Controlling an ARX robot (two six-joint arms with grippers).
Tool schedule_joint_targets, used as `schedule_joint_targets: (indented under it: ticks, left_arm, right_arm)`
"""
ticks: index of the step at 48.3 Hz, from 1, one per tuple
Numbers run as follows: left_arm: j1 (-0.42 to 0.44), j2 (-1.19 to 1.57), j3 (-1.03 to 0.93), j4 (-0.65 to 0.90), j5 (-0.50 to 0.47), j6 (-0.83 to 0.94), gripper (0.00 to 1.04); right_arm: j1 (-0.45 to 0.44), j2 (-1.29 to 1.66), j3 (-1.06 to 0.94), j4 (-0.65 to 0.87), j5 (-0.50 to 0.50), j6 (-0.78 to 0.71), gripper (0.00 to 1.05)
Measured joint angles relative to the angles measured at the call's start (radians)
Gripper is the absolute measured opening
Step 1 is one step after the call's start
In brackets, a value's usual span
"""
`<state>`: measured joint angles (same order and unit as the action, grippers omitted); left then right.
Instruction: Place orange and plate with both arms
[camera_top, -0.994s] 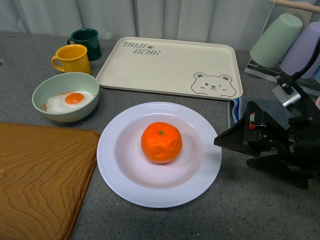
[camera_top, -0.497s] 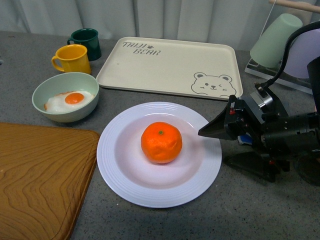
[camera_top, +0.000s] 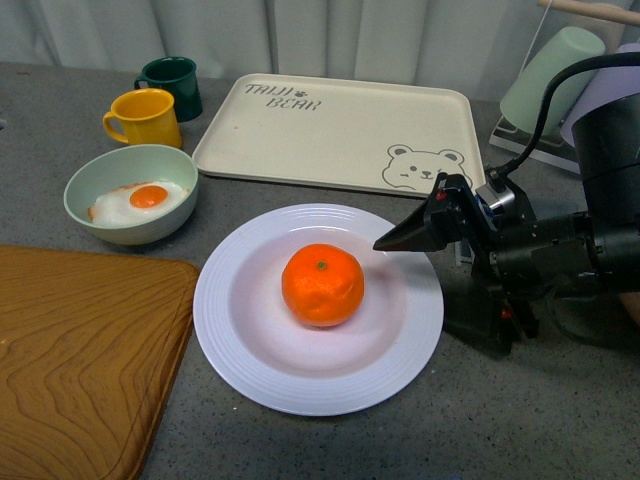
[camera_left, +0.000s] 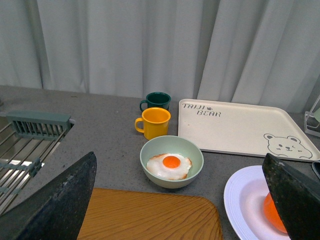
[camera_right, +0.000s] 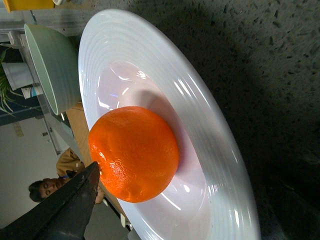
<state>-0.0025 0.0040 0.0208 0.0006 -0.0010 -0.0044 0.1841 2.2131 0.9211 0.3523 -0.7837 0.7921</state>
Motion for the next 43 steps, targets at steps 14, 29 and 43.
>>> schedule_joint_targets:
  ticks: [14, 29, 43]
  left_arm:
    - [0.0, 0.0, 0.0, 0.0, 0.0, 0.0, 0.98]
    - [0.0, 0.0, 0.0, 0.0, 0.0, 0.0, 0.98]
    - [0.0, 0.0, 0.0, 0.0, 0.0, 0.0, 0.98]
  right_arm:
    - [0.02, 0.039, 0.015, -0.036, 0.016, 0.015, 0.55]
    - [0.017, 0.051, 0.023, -0.057, -0.006, -0.009, 0.05]
    - [0.017, 0.031, 0.01, -0.03, 0.024, -0.078, 0.04]
